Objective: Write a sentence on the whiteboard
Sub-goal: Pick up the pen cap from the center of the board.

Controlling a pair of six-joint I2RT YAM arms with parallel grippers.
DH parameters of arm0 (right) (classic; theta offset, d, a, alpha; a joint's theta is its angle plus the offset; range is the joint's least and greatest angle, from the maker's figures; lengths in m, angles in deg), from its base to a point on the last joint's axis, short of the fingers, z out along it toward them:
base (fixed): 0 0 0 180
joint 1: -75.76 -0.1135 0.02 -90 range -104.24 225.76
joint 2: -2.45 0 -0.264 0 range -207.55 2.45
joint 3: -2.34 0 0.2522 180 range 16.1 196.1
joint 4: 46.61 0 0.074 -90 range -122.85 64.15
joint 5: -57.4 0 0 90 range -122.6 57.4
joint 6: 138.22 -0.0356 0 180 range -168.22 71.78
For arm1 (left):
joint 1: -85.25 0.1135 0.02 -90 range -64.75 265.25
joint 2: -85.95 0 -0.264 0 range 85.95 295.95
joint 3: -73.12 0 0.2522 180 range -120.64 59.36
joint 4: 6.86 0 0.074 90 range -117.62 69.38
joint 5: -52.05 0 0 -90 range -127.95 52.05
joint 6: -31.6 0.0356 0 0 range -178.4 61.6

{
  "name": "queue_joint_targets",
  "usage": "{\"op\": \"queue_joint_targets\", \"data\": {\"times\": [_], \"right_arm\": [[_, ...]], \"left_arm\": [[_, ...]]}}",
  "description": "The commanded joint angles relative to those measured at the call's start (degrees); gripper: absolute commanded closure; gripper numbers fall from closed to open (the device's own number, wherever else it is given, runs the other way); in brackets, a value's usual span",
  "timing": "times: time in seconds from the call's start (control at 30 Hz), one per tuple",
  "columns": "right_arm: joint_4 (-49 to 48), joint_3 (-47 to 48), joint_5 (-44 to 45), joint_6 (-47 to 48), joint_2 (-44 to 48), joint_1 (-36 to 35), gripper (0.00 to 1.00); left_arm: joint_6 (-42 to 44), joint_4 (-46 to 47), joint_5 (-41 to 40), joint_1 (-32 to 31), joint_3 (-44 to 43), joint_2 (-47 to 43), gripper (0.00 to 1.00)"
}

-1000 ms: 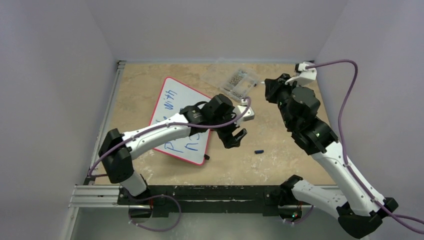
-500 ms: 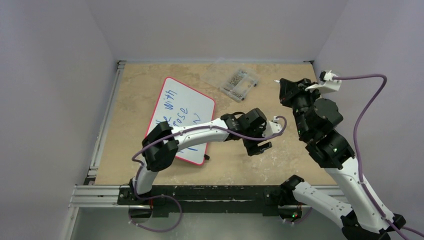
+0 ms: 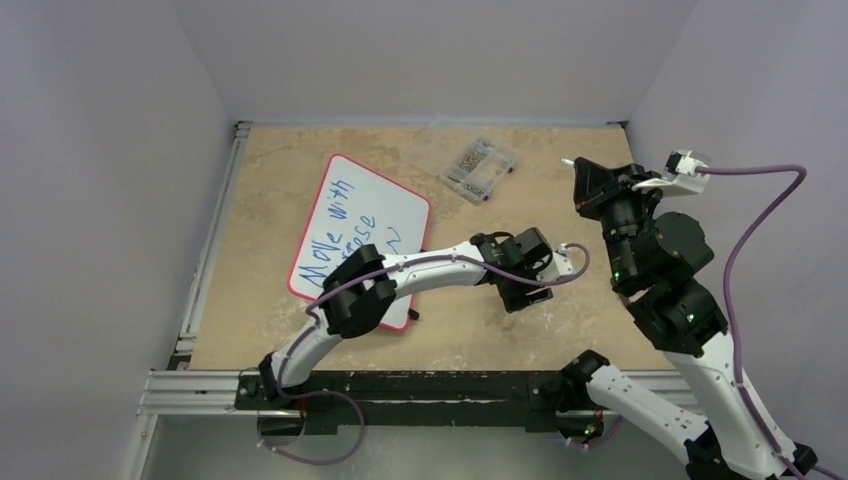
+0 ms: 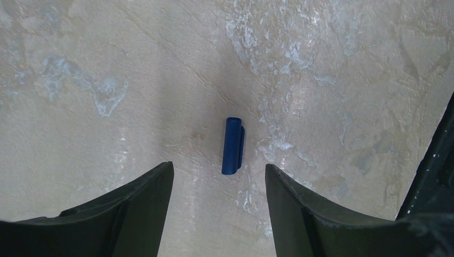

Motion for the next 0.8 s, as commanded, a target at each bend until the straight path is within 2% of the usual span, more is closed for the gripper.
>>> {"op": "queue_joint_targets", "data": {"times": [0.0, 0.47, 0.77], "right_arm": [[-0.7, 2.6, 0.3, 0.7, 0.3, 0.1, 1.00], [-0.8, 2.0, -0.1, 0.8, 0.2, 0.1, 1.00], [-0.9, 1.6, -0.8, 0.6, -0.1, 0.1, 1.00]], "left_arm": [[-0.6, -3.3, -1.9, -1.0, -5.1, 2.5, 0.37], [-1.0, -5.4, 0.2, -1.3, -6.6, 6.3, 0.49], [0.1, -6.4, 2.4, -1.3, -9.3, 8.4, 0.46]]}}
